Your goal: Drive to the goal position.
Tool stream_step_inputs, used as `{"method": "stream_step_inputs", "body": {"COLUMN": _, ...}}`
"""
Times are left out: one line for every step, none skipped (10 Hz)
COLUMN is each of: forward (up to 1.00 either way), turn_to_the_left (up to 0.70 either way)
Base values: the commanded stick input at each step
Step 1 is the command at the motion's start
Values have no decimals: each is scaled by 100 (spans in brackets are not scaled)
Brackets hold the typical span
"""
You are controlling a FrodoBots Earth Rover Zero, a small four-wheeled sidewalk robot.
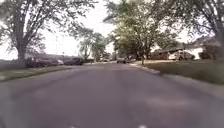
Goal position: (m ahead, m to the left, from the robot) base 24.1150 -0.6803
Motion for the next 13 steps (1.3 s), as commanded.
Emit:
{"method": "stream_step_inputs", "body": {"forward": 100, "turn_to_the_left": 0}}
{"method": "stream_step_inputs", "body": {"forward": 100, "turn_to_the_left": 0}}
{"method": "stream_step_inputs", "body": {"forward": 100, "turn_to_the_left": 0}}
{"method": "stream_step_inputs", "body": {"forward": 100, "turn_to_the_left": 0}}
{"method": "stream_step_inputs", "body": {"forward": 100, "turn_to_the_left": 0}}
{"method": "stream_step_inputs", "body": {"forward": 100, "turn_to_the_left": 0}}
{"method": "stream_step_inputs", "body": {"forward": 100, "turn_to_the_left": 0}}
{"method": "stream_step_inputs", "body": {"forward": 100, "turn_to_the_left": 0}}
{"method": "stream_step_inputs", "body": {"forward": 100, "turn_to_the_left": 0}}
{"method": "stream_step_inputs", "body": {"forward": 100, "turn_to_the_left": 0}}
{"method": "stream_step_inputs", "body": {"forward": 100, "turn_to_the_left": 0}}
{"method": "stream_step_inputs", "body": {"forward": 100, "turn_to_the_left": 0}}
{"method": "stream_step_inputs", "body": {"forward": 100, "turn_to_the_left": 0}}
